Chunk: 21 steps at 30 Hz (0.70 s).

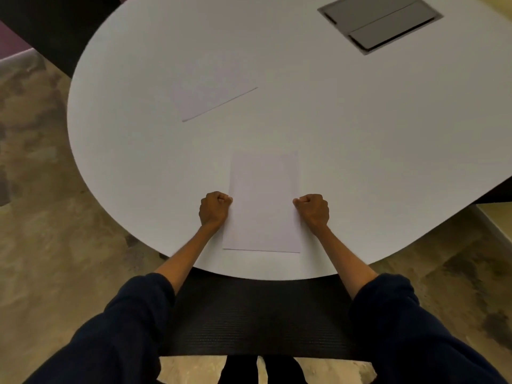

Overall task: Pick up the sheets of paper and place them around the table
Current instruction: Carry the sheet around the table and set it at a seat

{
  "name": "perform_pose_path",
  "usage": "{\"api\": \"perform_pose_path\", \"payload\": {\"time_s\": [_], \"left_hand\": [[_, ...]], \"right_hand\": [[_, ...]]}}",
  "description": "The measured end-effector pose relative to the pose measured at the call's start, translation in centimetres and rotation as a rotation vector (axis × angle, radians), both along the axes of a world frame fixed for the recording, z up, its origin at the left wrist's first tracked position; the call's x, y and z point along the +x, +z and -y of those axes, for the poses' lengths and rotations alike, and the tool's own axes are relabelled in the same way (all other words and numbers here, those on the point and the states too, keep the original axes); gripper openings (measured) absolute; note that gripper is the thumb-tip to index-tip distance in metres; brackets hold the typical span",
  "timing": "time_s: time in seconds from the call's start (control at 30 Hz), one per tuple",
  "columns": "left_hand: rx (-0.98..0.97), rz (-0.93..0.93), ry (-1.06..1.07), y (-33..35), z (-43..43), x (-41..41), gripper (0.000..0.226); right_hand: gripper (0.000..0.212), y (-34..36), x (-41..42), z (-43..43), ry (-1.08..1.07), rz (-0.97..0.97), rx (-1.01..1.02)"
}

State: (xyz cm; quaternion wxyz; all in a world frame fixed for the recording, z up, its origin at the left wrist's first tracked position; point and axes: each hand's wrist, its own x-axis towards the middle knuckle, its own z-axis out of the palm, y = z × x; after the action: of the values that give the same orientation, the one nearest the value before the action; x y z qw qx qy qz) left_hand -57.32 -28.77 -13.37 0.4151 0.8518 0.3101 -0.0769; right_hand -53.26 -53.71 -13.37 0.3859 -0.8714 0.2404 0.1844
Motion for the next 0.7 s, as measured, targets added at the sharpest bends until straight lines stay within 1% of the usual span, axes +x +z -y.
{"api": "perform_pose_path", "payload": {"time_s": [0.03,0.13,0.2,0.27,0.4,0.5,0.53,0.6,0.63,0.7], "left_hand": [[0.014,-0.003,-0.01,-0.3,-0.1,0.1,0.019],[0.047,-0.008,-0.029,-1.0,-0.2,0.1,0.02],[0.051,-0.001,-0.039,-1.3,-0.3,0.1,0.021],[0.046,0.003,-0.044,-1.4,-0.4,0.1,0.026],[0.035,0.01,-0.069,-1.5,-0.7,0.1,0.034],[0.085,0.036,-0.127,-1.5,-0.9,-0.1,0.046],[0.126,0.053,-0.174,-1.5,-1.0,-0.1,0.054],[0.254,0.076,-0.347,-1.5,-1.3,0.0,0.074],[0.312,0.078,-0.454,-1.4,-1.4,0.1,0.083],[0.37,0.024,-0.645,-1.4,-1.4,0.4,0.097]], "right_hand": [[0.034,-0.2,0.1,-0.2,0.032,0.001,-0.037],[0.009,-0.8,0.0,-0.8,0.105,0.018,-0.123],[0.024,-1.0,-0.4,-1.0,0.119,0.054,-0.164],[0.032,-1.0,-0.7,-1.1,0.11,0.083,-0.173],[0.037,-0.9,-0.7,-1.0,0.13,0.108,-0.158],[0.036,-0.6,-0.8,-1.1,0.158,0.162,-0.176],[0.036,-0.7,-0.8,-1.2,0.192,0.199,-0.207],[0.04,-0.7,-1.0,-1.5,0.307,0.284,-0.27],[0.046,-0.7,-1.1,-1.7,0.378,0.313,-0.283],[0.063,-0.8,-1.3,-2.1,0.52,0.3,-0.288]]}}
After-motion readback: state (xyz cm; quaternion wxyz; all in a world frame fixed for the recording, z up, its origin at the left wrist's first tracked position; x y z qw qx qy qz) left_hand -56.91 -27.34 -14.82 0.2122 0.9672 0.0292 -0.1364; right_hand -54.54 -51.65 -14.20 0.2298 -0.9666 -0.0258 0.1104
